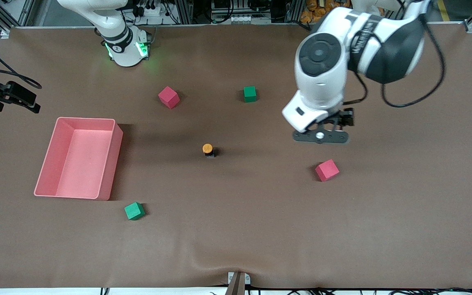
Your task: Place and upright button with both arms
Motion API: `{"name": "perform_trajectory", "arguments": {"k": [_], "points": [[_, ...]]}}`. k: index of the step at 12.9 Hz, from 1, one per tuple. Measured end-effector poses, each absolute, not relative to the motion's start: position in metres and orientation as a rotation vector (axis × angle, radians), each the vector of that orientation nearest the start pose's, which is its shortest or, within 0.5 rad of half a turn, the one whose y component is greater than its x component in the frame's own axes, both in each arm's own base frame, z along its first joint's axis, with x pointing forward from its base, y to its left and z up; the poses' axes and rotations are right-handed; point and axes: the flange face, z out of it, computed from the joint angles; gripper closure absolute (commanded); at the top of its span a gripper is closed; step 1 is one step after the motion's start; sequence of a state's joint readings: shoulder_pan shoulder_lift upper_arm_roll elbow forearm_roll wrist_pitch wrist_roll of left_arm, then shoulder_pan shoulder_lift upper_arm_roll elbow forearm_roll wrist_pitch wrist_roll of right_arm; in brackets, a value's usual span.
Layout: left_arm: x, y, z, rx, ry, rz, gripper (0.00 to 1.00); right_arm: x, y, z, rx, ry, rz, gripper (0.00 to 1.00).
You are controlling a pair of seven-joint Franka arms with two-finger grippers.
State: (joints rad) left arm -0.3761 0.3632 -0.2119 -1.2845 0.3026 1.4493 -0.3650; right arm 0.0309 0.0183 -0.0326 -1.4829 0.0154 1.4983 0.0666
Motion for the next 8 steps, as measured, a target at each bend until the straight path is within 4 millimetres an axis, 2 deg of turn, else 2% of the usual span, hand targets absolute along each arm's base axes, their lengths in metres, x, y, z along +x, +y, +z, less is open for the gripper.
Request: {"name": "perform_trajectory", "arguments": {"k": [2, 4, 6, 8], "points": [[0.575, -0.259, 0.574, -2.847, 0.325, 0.052, 0.00, 0.553, 0.001, 0.649, -3.125, 0.105, 0.005, 0.00], [0.575, -0.213, 0.609, -2.859, 0.274, 0.015, 0.00, 0.553, 0.001, 0.649, -3.125, 0.106, 0.005, 0.00], [0.570, -0.187, 0.628, -2.925, 0.206, 0.017, 0.00, 0.553, 0.001, 0.649, -3.125, 0.106, 0.006, 0.00], [0.562, -0.154, 0.634, -3.028, 0.109, 0.068, 0.00, 0.553, 0.000, 0.649, -3.125, 0.107, 0.006, 0.00]]}}
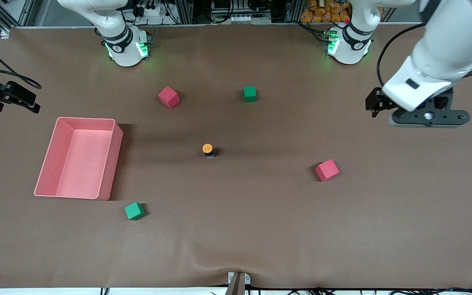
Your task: Place and upright button with both arms
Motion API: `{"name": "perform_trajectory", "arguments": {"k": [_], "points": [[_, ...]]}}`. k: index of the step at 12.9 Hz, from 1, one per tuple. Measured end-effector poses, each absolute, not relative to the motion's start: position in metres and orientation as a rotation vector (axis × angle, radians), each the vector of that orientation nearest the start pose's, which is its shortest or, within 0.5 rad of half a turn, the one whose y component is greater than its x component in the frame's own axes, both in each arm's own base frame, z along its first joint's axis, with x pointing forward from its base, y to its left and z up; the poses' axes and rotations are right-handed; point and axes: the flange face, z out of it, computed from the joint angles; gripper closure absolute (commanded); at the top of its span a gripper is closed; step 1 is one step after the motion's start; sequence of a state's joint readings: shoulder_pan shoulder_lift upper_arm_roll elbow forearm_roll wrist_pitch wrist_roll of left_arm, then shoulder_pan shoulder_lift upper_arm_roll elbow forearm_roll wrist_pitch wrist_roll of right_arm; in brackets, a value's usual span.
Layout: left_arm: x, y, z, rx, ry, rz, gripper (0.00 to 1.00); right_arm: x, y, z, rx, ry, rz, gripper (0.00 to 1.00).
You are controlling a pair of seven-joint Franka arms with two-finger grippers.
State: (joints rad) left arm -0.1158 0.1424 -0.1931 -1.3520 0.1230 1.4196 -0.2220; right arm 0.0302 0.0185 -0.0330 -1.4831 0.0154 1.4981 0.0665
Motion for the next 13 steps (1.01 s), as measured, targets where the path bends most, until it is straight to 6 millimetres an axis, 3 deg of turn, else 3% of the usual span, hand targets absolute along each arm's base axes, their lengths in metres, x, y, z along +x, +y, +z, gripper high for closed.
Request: {"name": "perform_trajectory", "arguments": {"k": [2, 4, 7, 13], "points": [[0.544, -0.124, 0.635, -3.066, 0.021, 0.084, 0.00, 0.553, 0.000, 0.649, -3.125, 0.106, 0.006, 0.00], [0.521, -0.104, 0.633, -3.100, -0.050, 0.099, 0.00, 0.553, 0.000, 0.649, -3.125, 0.107, 0.006, 0.00], [0.504, -0.075, 0.637, -3.137, -0.184, 0.111, 0.00, 0.553, 0.000, 0.649, -3.125, 0.106, 0.006, 0.00], [0.497, -0.071, 0.646, -3.135, -0.259, 0.088, 0.00, 0.553, 0.000, 0.649, -3.125, 0.106, 0.006, 0.00]]}}
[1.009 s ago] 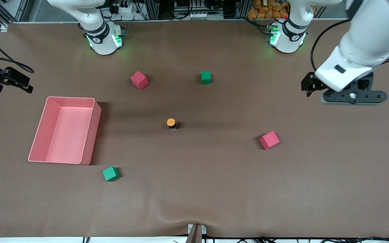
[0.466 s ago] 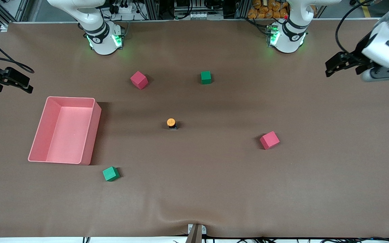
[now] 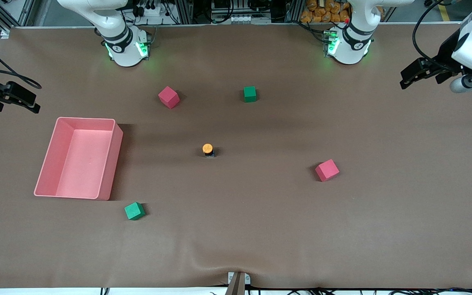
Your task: Place and upright button with both arms
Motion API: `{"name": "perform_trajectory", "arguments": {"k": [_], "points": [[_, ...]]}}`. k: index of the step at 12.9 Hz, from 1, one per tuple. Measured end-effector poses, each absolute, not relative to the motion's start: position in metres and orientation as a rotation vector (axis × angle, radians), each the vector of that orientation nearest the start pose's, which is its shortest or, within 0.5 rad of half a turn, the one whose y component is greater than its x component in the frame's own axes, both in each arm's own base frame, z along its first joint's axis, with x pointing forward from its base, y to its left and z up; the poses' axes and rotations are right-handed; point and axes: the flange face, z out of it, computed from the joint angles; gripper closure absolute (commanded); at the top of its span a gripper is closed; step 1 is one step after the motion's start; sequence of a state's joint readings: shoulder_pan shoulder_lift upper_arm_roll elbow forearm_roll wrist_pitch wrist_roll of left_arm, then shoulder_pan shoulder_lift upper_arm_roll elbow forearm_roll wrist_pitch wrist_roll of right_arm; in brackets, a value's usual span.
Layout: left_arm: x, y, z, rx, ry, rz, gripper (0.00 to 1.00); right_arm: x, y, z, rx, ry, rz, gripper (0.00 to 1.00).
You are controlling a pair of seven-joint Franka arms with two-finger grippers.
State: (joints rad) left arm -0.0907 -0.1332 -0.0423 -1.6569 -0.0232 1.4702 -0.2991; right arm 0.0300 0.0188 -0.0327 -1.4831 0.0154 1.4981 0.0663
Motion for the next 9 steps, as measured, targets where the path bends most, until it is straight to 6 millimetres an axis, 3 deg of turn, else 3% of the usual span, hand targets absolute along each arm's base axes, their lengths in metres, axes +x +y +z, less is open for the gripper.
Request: {"name": "perform_trajectory", "arguments": {"k": [9], "points": [[0.500, -0.043, 0.646, -3.142, -0.255, 0.087, 0.00, 0.553, 0.000, 0.649, -3.125, 0.106, 0.006, 0.00]]}}
